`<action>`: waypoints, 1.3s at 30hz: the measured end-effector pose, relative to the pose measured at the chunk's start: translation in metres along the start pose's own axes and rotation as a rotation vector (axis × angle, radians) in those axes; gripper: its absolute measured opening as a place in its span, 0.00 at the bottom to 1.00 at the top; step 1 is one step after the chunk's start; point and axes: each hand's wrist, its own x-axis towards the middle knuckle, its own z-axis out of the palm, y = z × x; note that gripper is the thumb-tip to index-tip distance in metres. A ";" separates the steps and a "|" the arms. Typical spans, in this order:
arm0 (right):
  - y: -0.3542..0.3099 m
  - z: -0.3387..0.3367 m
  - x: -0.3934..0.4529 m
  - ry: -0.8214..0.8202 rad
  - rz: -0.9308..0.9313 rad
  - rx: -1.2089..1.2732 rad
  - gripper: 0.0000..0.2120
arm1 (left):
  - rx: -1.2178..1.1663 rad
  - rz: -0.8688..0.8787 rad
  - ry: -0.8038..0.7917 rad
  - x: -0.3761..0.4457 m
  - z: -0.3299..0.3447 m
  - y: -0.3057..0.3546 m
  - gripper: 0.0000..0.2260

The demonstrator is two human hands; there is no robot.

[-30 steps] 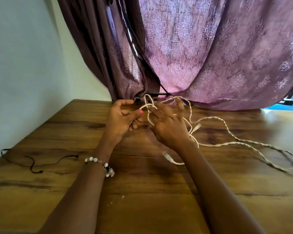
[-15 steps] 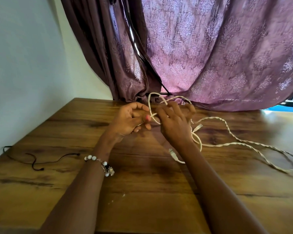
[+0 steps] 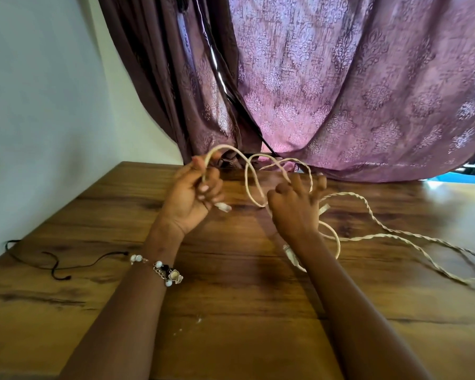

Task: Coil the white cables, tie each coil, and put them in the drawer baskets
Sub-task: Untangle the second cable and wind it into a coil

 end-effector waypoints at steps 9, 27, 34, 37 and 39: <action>-0.019 -0.007 -0.004 0.077 -0.349 -0.061 0.18 | -0.248 0.056 0.101 -0.001 -0.014 0.009 0.16; -0.011 -0.008 -0.010 0.029 -0.537 0.588 0.13 | 0.381 0.104 0.523 0.002 -0.005 -0.006 0.15; -0.003 -0.023 -0.003 0.254 -0.314 1.069 0.04 | 0.720 -0.152 0.327 -0.003 0.003 -0.027 0.12; 0.006 -0.017 -0.002 0.350 -0.149 1.021 0.02 | 0.756 -0.325 0.213 -0.004 0.009 -0.034 0.13; 0.011 -0.014 -0.002 0.370 -0.050 0.997 0.08 | 0.683 -0.381 0.163 -0.004 0.012 -0.038 0.14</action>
